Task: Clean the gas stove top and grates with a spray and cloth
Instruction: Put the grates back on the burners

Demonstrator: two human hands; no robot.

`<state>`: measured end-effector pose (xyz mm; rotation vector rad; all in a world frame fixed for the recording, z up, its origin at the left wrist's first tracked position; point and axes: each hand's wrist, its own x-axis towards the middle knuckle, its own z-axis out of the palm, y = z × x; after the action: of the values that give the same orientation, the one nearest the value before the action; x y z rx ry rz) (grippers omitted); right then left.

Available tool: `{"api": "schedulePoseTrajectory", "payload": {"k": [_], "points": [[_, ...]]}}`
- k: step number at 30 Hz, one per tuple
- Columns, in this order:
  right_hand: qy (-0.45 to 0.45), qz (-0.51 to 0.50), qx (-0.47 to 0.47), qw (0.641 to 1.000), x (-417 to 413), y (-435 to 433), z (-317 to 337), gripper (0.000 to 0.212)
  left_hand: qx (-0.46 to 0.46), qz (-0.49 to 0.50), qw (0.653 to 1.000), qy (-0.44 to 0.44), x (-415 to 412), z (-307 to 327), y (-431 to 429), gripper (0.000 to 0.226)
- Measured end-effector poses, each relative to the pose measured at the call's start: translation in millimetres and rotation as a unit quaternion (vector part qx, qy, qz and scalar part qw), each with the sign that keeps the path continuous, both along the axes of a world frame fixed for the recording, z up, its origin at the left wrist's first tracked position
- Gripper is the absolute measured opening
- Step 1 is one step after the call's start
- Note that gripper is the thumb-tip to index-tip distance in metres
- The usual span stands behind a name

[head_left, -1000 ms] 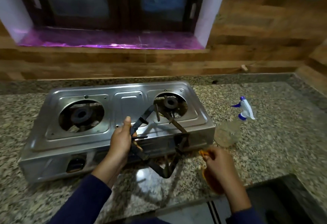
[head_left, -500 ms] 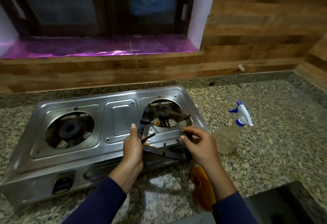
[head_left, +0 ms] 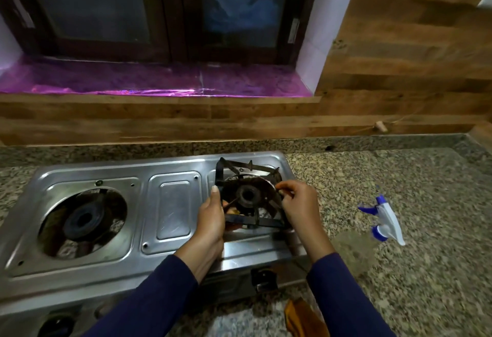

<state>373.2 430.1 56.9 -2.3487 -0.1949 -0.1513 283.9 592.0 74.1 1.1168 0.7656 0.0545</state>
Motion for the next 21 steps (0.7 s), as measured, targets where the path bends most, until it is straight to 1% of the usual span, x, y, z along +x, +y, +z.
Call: {"api": "schedulePoseTrajectory", "payload": {"k": [3, 8, 11, 12, 13, 14, 15, 16, 18, 19, 20, 21], "points": [[0.002, 0.005, 0.019, 1.000, 8.8, 3.1, -0.4, 0.041, -0.003, -0.001, 1.000, -0.006, 4.7, -2.5, 0.7, 0.045], [0.010, 0.011, 0.016, 1.000, 26.6, 5.3, -7.7, 0.040, -0.028, -0.001, 1.000, 0.005, 10.3, -6.8, 1.4, 0.048], [0.018, 0.021, 0.018, 0.999, 27.6, 7.3, -9.4, 0.040, 0.000, -0.024, 1.000, -0.004, 7.5, -9.7, 5.8, 0.041], [0.018, 0.024, 0.016, 0.999, 27.7, 7.4, -10.5, 0.040, 0.020, -0.027, 0.999, -0.002, 4.3, -11.8, 8.2, 0.047], [0.016, 0.027, 0.012, 0.999, 27.6, 7.3, -11.2, 0.040, 0.052, -0.038, 0.998, 0.005, 1.6, -17.4, 12.5, 0.063], [0.014, 0.032, 0.007, 0.999, 27.4, 7.1, -12.1, 0.041, 0.093, -0.062, 0.994, 0.016, -2.3, -20.8, 15.9, 0.074], [0.013, 0.036, 0.005, 0.999, 27.9, 6.4, -13.0, 0.041, 0.136, -0.084, 0.987, 0.015, -5.9, -23.3, 18.2, 0.073], [0.011, 0.039, 0.004, 0.999, 27.9, 5.6, -12.8, 0.042, 0.185, -0.111, 0.977, 0.006, -9.7, -23.5, 18.5, 0.061], [0.009, 0.044, 0.003, 0.999, 28.0, 4.5, -12.5, 0.042, 0.301, -0.142, 0.943, -0.003, -15.0, -23.6, 17.9, 0.028], [0.004, 0.046, 0.001, 0.999, 28.1, 3.7, -13.0, 0.041, 0.347, -0.143, 0.927, -0.009, -17.3, -22.2, 16.3, 0.019], [0.002, 0.047, -0.002, 0.999, 27.8, 3.1, -13.6, 0.041, 0.376, -0.137, 0.917, -0.009, -19.7, -22.4, 14.7, 0.018], [0.000, 0.048, -0.005, 0.999, 27.2, 2.6, -14.4, 0.040, 0.387, -0.126, 0.913, -0.007, -21.9, -24.1, 13.1, 0.020]]}}
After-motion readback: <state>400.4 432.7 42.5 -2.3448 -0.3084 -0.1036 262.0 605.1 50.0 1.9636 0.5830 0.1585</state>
